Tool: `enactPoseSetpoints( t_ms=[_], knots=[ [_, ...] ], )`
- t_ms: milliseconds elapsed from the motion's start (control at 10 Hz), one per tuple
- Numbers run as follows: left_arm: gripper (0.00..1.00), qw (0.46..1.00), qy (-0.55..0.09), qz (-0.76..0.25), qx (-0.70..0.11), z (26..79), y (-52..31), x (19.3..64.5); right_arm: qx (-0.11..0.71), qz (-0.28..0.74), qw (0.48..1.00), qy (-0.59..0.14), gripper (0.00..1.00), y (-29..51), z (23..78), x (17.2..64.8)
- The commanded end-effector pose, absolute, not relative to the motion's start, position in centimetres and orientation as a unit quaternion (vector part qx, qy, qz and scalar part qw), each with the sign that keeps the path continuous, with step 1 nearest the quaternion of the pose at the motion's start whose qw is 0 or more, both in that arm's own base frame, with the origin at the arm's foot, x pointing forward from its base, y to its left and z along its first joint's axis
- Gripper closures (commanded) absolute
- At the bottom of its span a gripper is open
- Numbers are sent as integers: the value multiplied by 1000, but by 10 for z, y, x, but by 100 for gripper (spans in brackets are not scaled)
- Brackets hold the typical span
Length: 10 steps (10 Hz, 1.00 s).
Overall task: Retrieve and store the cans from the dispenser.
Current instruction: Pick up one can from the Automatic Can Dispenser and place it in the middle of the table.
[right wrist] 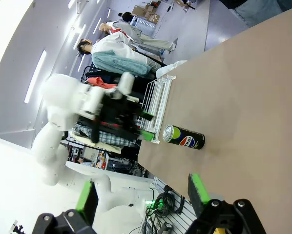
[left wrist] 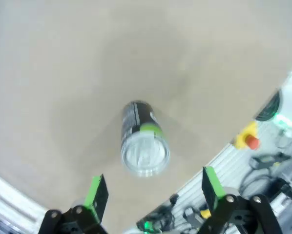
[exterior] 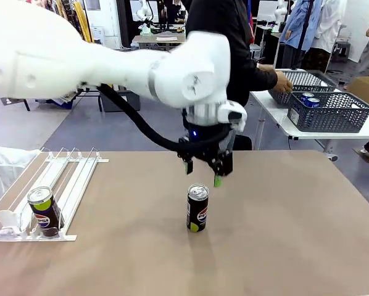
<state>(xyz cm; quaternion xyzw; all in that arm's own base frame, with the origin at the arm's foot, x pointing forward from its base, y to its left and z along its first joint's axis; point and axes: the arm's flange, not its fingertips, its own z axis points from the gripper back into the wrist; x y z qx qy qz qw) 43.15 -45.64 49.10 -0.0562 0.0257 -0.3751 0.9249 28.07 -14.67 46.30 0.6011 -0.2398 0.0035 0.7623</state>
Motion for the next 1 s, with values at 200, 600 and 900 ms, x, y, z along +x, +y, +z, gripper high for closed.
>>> enactPoseSetpoints(
  t_ms=[200, 600, 900],
  knots=[
    [0, 930, 41, -304, -203, 568, -231, 402, 609, 5, 752, -252, 0, -145, 467, 284],
    [0, 862, -26, -128, -490, 534, 17, 378, 609, 5, 752, -252, 0, -145, 467, 284],
    [0, 777, -72, -78, -620, 468, 88, 362, 609, 5, 752, -252, 0, -145, 467, 284]
  ],
)
